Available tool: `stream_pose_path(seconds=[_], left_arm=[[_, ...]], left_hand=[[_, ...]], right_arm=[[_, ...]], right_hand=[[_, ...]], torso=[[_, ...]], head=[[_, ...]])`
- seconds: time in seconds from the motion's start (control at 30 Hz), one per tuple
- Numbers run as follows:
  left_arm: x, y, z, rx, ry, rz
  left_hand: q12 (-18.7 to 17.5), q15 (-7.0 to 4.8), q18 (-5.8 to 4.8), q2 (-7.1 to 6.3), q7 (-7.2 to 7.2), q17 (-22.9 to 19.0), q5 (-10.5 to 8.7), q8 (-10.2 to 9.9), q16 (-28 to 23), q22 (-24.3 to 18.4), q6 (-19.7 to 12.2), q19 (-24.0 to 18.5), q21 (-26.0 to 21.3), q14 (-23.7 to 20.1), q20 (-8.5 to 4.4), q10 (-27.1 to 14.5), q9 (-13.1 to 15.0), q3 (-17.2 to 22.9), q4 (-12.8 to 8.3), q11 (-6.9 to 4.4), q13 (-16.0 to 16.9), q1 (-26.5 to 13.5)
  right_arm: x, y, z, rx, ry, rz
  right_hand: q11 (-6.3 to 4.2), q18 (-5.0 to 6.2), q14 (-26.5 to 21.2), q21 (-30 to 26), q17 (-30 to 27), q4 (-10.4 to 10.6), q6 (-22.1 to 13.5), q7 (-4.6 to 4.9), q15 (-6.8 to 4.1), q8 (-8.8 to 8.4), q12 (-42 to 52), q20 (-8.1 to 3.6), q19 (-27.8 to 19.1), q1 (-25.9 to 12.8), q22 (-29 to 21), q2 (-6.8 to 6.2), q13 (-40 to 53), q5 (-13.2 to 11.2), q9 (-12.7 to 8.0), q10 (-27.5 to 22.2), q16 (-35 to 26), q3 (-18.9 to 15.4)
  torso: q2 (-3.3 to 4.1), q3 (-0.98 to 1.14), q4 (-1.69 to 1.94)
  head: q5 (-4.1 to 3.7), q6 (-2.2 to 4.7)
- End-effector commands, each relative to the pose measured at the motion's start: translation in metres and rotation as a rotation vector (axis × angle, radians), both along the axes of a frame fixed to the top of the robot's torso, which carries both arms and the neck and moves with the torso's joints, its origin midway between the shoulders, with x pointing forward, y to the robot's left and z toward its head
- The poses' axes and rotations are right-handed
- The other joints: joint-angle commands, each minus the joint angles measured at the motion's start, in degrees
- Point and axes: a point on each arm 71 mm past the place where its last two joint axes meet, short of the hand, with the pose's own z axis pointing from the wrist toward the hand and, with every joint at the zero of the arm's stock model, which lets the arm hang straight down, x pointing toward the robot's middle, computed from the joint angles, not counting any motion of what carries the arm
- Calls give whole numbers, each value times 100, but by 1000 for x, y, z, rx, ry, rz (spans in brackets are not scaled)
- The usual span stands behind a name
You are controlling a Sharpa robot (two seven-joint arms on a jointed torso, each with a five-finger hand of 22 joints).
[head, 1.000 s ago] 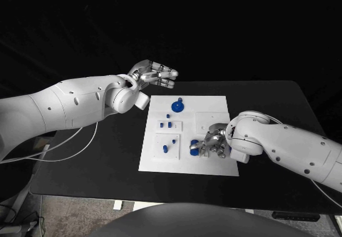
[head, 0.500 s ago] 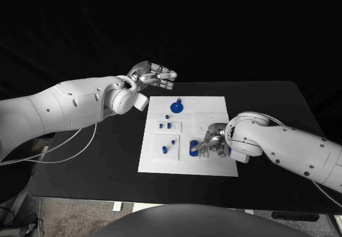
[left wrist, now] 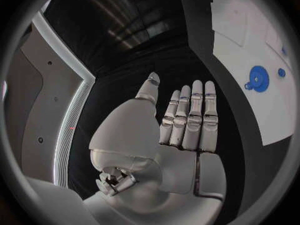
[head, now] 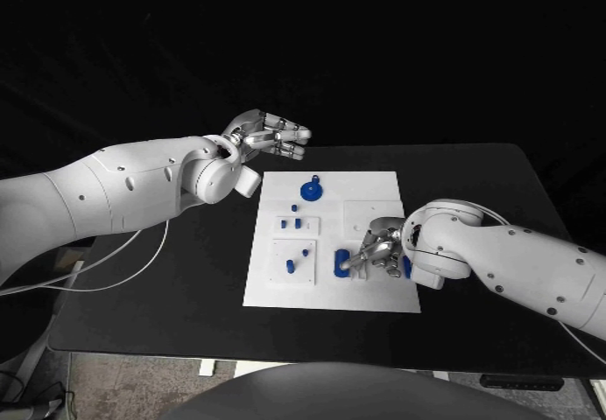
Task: Assemble the parts on the task board
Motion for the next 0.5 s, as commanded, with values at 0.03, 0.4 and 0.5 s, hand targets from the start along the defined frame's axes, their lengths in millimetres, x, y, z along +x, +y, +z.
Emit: stream_pose_path(seconds=[0.03,0.4,0.5], left_arm=[[0,-2,1,-2,-3,-17],[0,-2,1,-2,-5,-16],[0,-2,1,-2,-5,-17]], left_hand=[[5,7,23,-5,-7,-7,-2,27,-18,-7,-45,-4,25,-44,18,-30,6,22,21,23,6,-22],[5,7,23,-5,-7,-7,-2,27,-18,-7,-45,-4,25,-44,18,-30,6,22,21,23,6,-22],[5,7,23,-5,-7,-7,-2,27,-18,-7,-45,-4,25,-44,18,-30,6,22,21,23,6,-22]], right_arm=[[-1,2,1,12,-9,21],[-1,5,0,-10,-25,32],[-1,6,-1,-16,-29,35]], right_hand=[[-6,45,9,8,-3,-38,50,10,-18,-24,29,-8,222,50,11,2,-2,39,10,8,-23,-6],[-24,34,8,39,-2,-455,149,-9,-29,-28,45,-18,226,143,43,174,-8,532,-27,26,-3,9],[-26,31,9,48,-3,-491,165,-13,-30,-27,50,-20,230,139,48,162,-6,579,-44,31,0,81]], torso=[[4,-1,3],[5,-6,5],[2,-6,8]], head=[[-7,-9],[-12,-28],[-14,-37]])
